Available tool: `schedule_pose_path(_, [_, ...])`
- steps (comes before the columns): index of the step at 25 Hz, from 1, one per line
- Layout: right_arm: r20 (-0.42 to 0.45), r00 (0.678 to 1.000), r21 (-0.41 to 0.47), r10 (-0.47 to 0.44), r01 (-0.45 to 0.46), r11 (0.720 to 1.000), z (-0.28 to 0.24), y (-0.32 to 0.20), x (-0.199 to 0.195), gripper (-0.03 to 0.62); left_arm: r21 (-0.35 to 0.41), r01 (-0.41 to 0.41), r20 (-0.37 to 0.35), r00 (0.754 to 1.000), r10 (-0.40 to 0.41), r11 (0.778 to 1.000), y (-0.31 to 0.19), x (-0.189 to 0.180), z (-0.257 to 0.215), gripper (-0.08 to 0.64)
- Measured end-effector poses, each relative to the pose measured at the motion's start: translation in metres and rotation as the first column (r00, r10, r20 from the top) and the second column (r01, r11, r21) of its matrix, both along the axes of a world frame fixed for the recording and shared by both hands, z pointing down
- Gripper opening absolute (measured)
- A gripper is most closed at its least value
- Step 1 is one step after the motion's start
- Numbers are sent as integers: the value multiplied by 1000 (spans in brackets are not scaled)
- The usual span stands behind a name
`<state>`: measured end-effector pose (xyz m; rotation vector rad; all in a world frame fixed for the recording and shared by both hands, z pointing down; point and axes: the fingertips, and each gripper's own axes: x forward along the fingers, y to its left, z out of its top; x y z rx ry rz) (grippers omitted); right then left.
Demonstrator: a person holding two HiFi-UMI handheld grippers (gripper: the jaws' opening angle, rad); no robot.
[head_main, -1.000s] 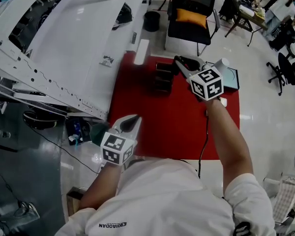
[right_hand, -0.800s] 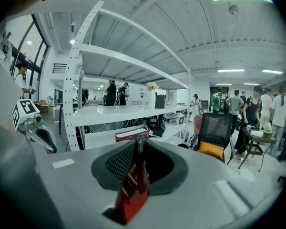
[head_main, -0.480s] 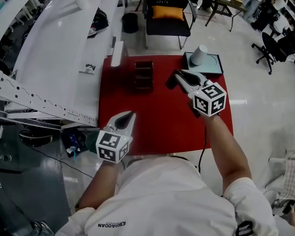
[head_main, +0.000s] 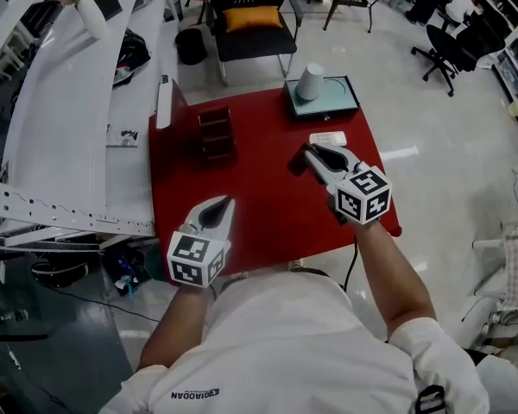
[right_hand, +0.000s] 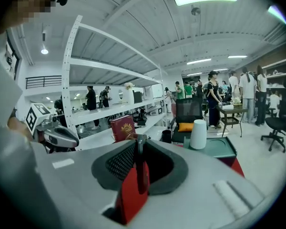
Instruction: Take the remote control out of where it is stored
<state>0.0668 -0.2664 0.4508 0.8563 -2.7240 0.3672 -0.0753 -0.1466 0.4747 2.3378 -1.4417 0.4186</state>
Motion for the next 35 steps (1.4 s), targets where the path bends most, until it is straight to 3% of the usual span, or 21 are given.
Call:
schedule_pose_path(7, [21, 994, -68, 110, -108, 992, 24, 12, 47, 66, -14, -59, 4, 998, 59, 998, -5, 25, 3, 2])
schedule_pose_path(10, [51, 975, -155, 216, -206, 966, 49, 7, 78, 66, -21, -77, 7, 997, 78, 997, -5, 32, 4, 2])
schedule_pose_path(13, [111, 924, -307, 365, -318, 897, 84, -1, 116, 66, -25, -85, 8, 996, 85, 996, -5, 36, 5, 3])
schedule_pose_path(17, [188, 833, -483, 521, -383, 787, 125, -8, 151, 66, -32, -86, 8, 996, 87, 996, -6, 39, 6, 2])
schedule_pose_path(19, [218, 797, -538, 563, -383, 751, 137, -10, 158, 66, -32, -86, 9, 996, 87, 996, -7, 40, 6, 2])
schedule_pose_path(22, [246, 767, -584, 593, -371, 722, 150, -8, 163, 66, -35, -84, 11, 996, 84, 996, -6, 40, 7, 3])
schedule_pose_path(26, [224, 768, -590, 601, -384, 710, 165, -9, 172, 72, -39, -78, 12, 997, 78, 996, -6, 40, 7, 3])
schedule_pose_path(31, [76, 818, -516, 570, -456, 725, 185, -14, 190, 100, -44, -72, 12, 997, 72, 996, -5, 40, 8, 3])
schedule_pose_path(35, [16, 825, -498, 565, -484, 720, 198, -17, 199, 110, -45, -64, 12, 998, 65, 997, -4, 40, 7, 3])
